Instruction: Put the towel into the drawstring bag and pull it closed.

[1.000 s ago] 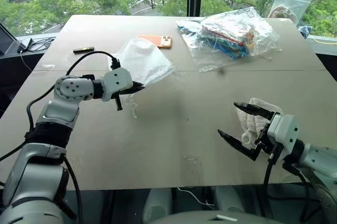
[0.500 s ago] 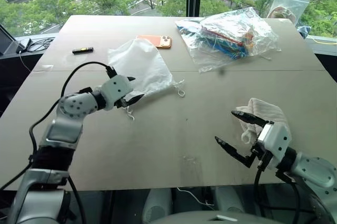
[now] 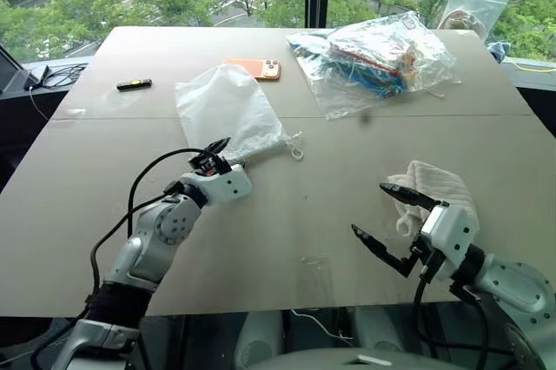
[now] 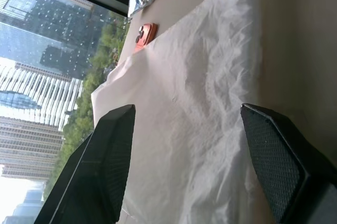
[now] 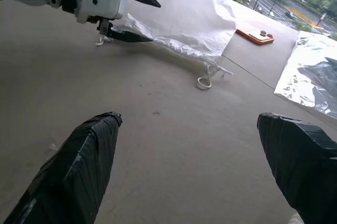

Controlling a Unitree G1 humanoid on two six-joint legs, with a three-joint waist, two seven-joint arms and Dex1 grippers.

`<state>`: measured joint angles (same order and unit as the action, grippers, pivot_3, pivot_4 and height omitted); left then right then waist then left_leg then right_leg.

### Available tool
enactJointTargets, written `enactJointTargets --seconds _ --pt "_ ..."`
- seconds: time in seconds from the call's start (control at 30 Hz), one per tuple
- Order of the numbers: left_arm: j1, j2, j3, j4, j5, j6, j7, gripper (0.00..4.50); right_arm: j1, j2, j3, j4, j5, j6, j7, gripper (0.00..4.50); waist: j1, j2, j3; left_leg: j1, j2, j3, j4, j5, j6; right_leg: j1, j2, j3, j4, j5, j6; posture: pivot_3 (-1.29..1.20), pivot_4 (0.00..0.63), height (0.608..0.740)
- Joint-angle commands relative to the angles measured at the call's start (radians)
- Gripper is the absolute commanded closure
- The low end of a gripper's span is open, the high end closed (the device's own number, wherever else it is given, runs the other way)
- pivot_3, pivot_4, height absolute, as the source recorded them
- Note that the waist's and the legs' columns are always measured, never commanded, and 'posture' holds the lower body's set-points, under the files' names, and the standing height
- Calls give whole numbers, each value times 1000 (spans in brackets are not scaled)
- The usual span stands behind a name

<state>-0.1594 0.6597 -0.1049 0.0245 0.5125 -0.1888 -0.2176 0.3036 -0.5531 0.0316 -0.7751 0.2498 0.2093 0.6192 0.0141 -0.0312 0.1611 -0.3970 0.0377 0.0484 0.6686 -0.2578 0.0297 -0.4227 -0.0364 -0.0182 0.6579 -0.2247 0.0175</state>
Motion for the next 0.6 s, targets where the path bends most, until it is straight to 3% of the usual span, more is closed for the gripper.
enactJointTargets --seconds 0.03,0.6 --pt "23 -11 32 -50 2 5 34 1251 -9 -10 -23 -30 21 -13 10 0 0 0 0 0 0 0 0 0 0 0 0 0 0 0 0 0 150 740" --pt "-123 -64 -5 84 71 79 110 1251 -22 -10 -24 -16 19 -10 6 0 1 0 0 0 0 -1 0 0 0 0 1 -6 1 1 -1 0 150 740"
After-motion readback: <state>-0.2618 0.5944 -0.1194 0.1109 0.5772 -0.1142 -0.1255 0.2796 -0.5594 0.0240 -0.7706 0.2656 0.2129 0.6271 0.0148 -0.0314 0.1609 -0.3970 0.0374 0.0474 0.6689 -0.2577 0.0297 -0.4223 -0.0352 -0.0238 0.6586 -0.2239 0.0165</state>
